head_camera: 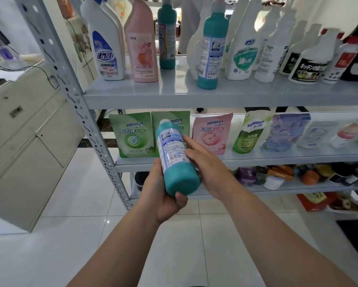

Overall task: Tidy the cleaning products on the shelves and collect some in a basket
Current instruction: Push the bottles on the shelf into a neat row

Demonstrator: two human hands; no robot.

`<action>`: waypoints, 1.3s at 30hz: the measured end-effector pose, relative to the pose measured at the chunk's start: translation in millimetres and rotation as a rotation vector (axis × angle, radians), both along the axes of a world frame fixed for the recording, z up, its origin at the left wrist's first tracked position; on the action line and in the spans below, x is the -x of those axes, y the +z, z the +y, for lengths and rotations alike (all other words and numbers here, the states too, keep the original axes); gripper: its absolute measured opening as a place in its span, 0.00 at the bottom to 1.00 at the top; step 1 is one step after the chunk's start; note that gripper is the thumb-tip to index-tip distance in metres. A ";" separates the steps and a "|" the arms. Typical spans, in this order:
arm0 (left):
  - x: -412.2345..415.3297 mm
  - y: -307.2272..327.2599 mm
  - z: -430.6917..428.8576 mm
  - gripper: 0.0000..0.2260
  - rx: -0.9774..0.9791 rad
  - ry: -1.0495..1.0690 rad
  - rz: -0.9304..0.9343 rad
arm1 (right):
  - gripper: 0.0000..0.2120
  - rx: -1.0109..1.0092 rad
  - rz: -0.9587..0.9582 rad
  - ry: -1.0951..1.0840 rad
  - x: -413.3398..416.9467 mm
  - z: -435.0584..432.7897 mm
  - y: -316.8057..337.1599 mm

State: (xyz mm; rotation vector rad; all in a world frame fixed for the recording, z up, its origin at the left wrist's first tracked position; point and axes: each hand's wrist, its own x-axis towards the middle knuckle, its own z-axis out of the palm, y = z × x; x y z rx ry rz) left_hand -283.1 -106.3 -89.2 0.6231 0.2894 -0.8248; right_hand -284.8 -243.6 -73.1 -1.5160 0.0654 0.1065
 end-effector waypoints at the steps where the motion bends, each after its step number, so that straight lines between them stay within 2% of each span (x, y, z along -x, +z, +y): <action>1: -2.7 -1.6 6.0 0.29 -0.060 0.014 -0.022 | 0.24 -0.001 0.007 -0.001 -3.1 5.8 -1.6; 3: -8.3 -3.7 18.2 0.32 -0.180 0.031 -0.115 | 0.27 -0.040 0.009 0.003 -9.2 15.1 -5.8; 5: -15.4 -2.3 30.8 0.30 -0.234 0.053 -0.265 | 0.24 -0.046 -0.028 0.026 -13.0 23.1 -8.0; 8: -26.0 2.4 43.2 0.27 -0.234 0.103 -0.475 | 0.28 0.027 -0.083 0.035 -14.0 31.9 -5.7; 11: -36.4 8.1 36.6 0.20 -0.258 0.128 -0.597 | 0.29 0.042 -0.155 -0.012 -19.9 27.5 -1.0; 15: -57.1 25.3 7.2 0.23 -0.293 0.115 -0.738 | 0.29 -0.036 -0.269 -0.100 -42.0 1.0 11.4; 20: -97.6 59.8 -33.7 0.21 -0.555 -0.010 -1.055 | 0.28 -0.102 -0.381 -0.241 -78.9 -46.6 23.8; 23: -137.4 74.0 -60.6 0.19 -0.753 0.078 -1.201 | 0.26 -0.089 -0.438 -0.317 -105.8 -83.7 30.1; 25: -166.2 81.1 -80.8 0.17 -0.895 0.210 -1.234 | 0.26 -0.079 -0.455 -0.360 -125.4 -109.5 35.1; 27: -193.5 84.6 -100.0 0.21 -0.974 0.315 -1.221 | 0.26 -0.059 -0.485 -0.395 -145.1 -134.0 41.5; 33: -256.9 79.0 -140.5 0.45 -1.242 0.393 -1.262 | 0.32 -0.034 -0.547 -0.356 -199.6 -184.0 57.8; 36: -266.7 73.4 -156.1 0.44 -1.215 0.447 -1.278 | 0.30 0.003 -0.560 -0.270 -216.4 -196.1 60.4; 39: -268.0 69.6 -164.1 0.41 -1.183 0.500 -1.261 | 0.34 0.014 -0.550 -0.221 -227.3 -201.8 56.7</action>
